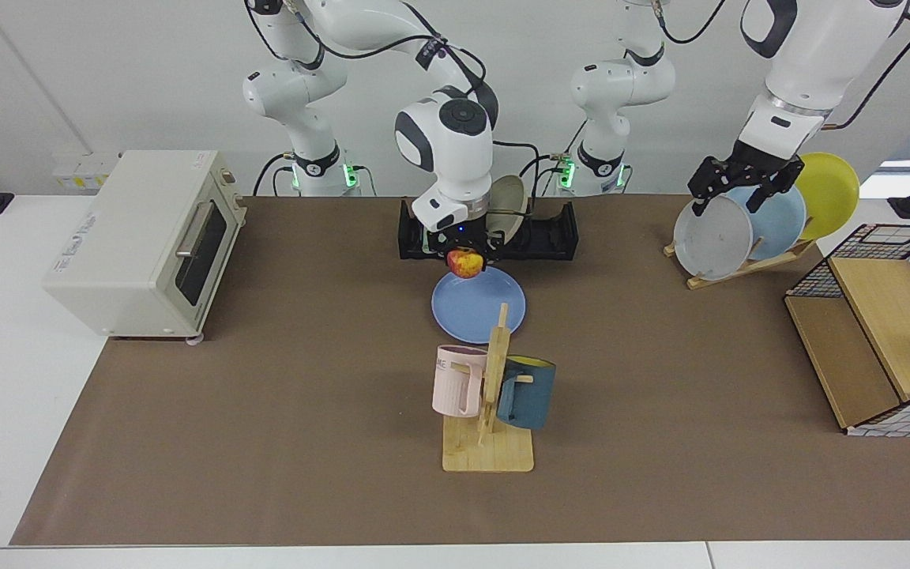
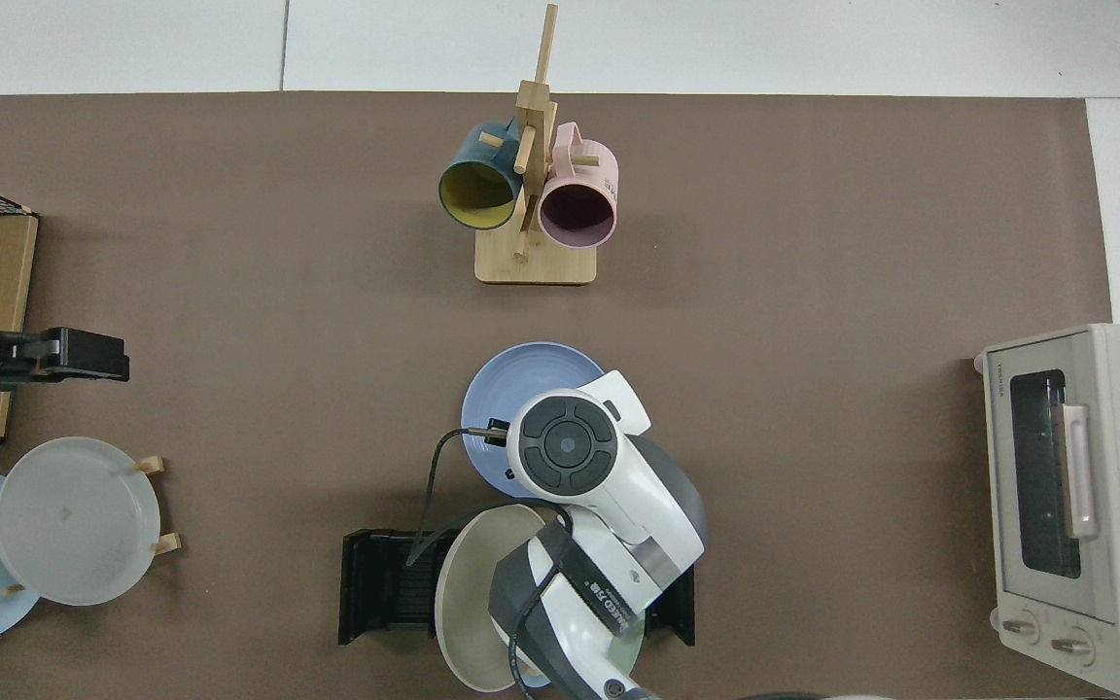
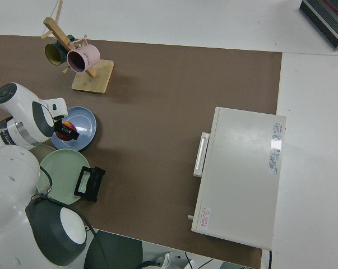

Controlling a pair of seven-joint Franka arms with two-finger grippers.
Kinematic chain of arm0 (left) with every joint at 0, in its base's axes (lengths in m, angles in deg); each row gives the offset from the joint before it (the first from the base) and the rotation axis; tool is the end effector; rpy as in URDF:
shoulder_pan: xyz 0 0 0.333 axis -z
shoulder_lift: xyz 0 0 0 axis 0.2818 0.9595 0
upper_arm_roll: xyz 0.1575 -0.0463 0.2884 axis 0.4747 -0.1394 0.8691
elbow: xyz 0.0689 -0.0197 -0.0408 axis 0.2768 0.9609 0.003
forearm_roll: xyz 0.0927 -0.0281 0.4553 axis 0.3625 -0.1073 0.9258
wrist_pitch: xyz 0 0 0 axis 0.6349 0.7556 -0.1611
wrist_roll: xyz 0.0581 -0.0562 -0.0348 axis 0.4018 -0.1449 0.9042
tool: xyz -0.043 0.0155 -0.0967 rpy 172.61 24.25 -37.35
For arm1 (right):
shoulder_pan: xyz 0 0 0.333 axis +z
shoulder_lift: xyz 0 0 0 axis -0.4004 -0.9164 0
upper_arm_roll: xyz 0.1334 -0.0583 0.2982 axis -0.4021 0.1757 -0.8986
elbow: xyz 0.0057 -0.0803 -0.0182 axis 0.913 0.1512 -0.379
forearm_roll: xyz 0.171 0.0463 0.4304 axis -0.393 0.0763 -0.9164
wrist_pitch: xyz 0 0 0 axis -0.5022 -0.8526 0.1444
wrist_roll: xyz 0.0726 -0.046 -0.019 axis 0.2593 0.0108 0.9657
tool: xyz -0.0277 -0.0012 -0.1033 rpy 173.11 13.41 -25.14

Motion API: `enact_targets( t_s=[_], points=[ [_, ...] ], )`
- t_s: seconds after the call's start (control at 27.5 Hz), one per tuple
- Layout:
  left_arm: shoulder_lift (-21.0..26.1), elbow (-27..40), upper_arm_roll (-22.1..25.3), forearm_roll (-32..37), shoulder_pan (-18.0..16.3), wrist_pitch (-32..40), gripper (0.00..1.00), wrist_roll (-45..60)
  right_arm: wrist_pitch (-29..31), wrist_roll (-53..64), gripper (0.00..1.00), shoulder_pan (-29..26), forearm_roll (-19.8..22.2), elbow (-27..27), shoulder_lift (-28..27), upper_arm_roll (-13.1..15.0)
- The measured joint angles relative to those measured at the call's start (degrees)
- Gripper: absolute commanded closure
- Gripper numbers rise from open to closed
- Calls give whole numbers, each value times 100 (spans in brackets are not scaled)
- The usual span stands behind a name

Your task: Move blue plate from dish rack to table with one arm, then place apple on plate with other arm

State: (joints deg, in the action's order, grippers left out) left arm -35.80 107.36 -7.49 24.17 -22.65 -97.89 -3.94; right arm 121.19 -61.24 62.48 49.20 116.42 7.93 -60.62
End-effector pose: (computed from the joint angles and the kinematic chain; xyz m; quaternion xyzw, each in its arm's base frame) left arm 0.5985 -0.0150 0.6176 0.9999 0.0137 0.0061 0.0065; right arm 0.5246 0.4364 0.2970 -0.9913 0.1303 -0.0063 0.0187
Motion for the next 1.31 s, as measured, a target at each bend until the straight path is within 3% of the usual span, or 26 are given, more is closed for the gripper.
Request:
enact_targets(
  t_s=[0.11, 0.15, 0.18, 0.22, 0.25, 0.29, 0.55, 0.8, 1.05, 1.31],
  points=[
    [0, 21, -2, 0, 0, 0, 0, -5, 166, -7, 98, -2, -1, 58, -159, 14],
    [0, 25, -2, 0, 0, 0, 0, -6, 214, -8, 93, -2, -1, 66, -210, 15],
    [0, 28, -2, 0, 0, 0, 0, -7, 245, -9, 75, -2, -2, 68, -255, 15],
    [0, 31, -2, 0, 0, 0, 0, -7, 264, -9, 44, -2, -2, 68, -293, 15],
    [0, 33, -2, 0, 0, 0, 0, -8, 272, -9, 3, -2, -2, 68, -322, 15],
    [0, 35, -2, 0, 0, 0, 0, -8, 277, -9, 0, -2, -3, 67, -342, 15],
    [0, 55, -5, 0, 2, 0, 0, -10, 172, -10, 0, -23, -16, -48, -337, 27],
    [0, 67, -11, 0, 3, 0, 0, -11, -509, -11, 0, -158, -324, -724, -257, 94],
    [0, 82, -16, -1, 4, 0, 0, -12, -900, 442, 0, -670, -504, -1036, 169, 122],
    [0, 85, -18, -9, 4, -6, 0, -12, -1617, 1819, 0, -1319, -525, -1056, 762, 152]
  ],
)
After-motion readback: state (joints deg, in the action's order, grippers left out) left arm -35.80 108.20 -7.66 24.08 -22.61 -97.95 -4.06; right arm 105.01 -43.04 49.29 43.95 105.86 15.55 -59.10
